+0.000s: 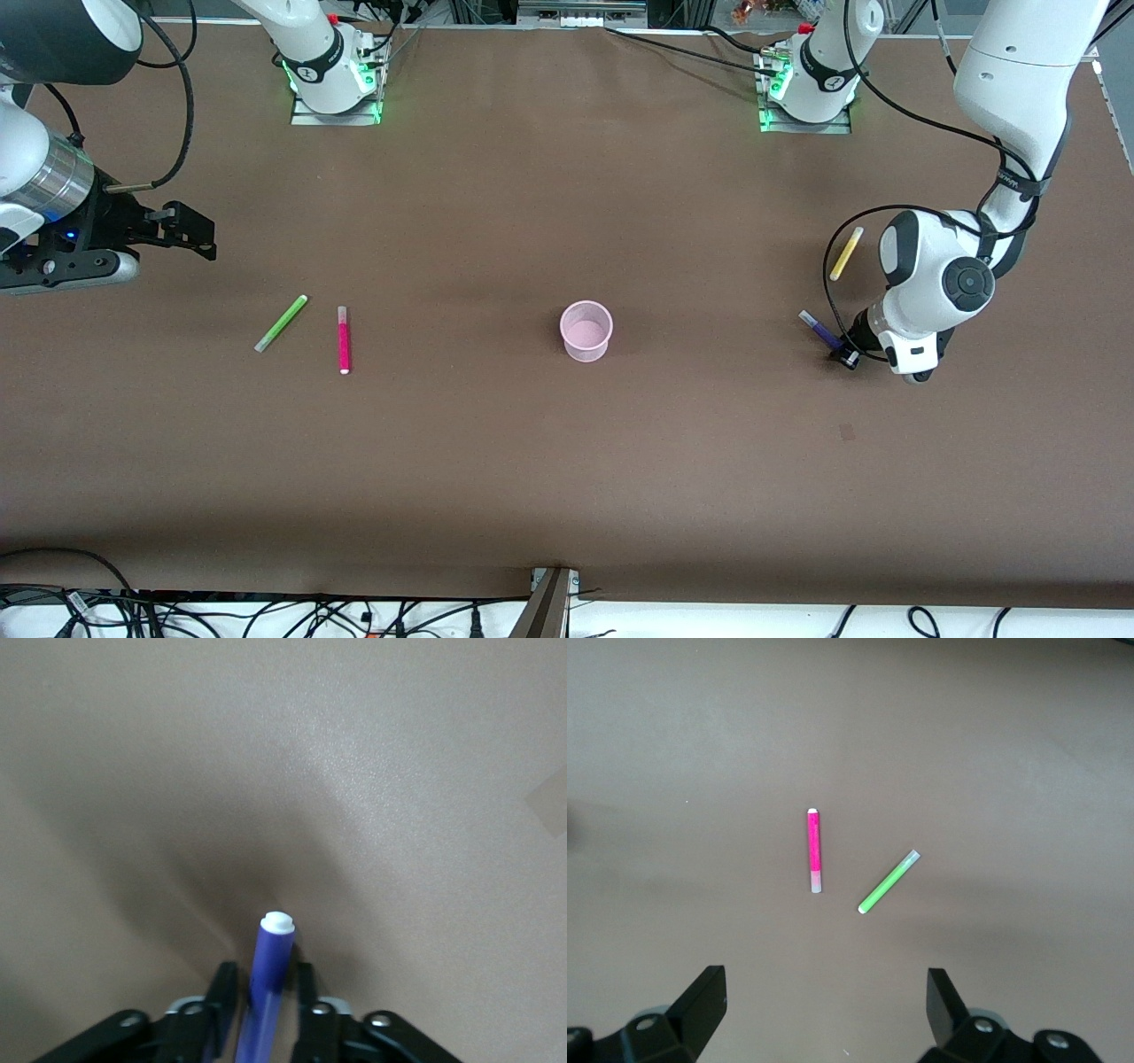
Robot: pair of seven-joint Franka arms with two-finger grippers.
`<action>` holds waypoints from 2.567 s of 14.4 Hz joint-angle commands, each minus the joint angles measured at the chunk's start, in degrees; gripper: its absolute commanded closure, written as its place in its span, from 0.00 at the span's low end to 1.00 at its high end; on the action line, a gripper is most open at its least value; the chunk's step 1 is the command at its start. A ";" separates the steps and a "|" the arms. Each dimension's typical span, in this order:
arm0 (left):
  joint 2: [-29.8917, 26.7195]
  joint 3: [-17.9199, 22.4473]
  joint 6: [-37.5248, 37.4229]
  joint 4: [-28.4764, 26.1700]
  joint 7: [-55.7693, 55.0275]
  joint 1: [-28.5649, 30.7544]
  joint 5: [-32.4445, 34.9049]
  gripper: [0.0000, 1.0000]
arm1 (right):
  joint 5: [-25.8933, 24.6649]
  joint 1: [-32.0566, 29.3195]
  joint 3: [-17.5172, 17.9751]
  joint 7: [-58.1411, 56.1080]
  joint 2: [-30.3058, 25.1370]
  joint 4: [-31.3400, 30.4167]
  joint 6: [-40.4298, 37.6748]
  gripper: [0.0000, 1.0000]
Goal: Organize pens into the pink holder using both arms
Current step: 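Reach the left gripper down to the blue marker and grasp it, then lift the blue marker and carry it over the pink cup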
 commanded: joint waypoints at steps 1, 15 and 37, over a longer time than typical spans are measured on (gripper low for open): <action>-0.18 0.11 0.54 -0.06 -0.74 0.01 1.62 0.76 | -0.61 -0.29 0.25 -0.46 -0.51 -0.44 -0.08 0.00; -6.84 -0.85 -13.04 8.88 -0.21 -2.87 1.88 1.00 | -0.44 0.06 0.60 -0.38 -0.68 -0.18 0.10 0.00; 4.13 -0.06 -16.60 33.34 -46.70 -37.60 32.54 1.00 | 0.62 0.23 0.51 -0.73 3.53 0.09 0.54 0.00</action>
